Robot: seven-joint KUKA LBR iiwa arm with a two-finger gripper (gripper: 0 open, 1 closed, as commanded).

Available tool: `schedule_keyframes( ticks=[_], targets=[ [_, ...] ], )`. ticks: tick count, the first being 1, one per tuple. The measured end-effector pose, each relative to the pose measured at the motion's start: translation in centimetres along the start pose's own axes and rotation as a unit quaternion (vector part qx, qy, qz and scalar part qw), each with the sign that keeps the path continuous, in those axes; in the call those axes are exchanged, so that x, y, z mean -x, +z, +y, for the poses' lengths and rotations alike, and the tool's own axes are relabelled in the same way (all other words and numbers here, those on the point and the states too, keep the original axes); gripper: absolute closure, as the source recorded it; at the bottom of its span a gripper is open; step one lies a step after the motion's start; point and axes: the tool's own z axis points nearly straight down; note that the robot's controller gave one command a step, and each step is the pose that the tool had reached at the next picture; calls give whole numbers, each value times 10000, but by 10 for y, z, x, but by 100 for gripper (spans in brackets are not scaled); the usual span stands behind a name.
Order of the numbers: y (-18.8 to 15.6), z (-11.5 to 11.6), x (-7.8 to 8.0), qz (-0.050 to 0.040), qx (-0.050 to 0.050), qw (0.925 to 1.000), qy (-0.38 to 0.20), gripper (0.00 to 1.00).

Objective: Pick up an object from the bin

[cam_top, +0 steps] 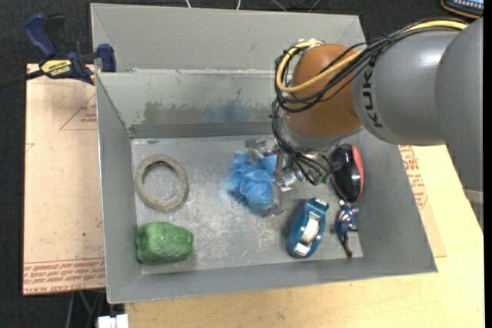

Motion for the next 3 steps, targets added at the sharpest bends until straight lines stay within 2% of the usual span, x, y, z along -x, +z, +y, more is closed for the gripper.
schedule_keyframes(
  ticks=[1, 2, 3],
  targets=[
    [-14, -27, 39, -57, -19, 9993, -376, 100],
    [-14, -27, 39, -56, -18, 9993, -376, 100],
    [-102, -19, 36, -46, -14, 9992, -386, 100]
  ],
)
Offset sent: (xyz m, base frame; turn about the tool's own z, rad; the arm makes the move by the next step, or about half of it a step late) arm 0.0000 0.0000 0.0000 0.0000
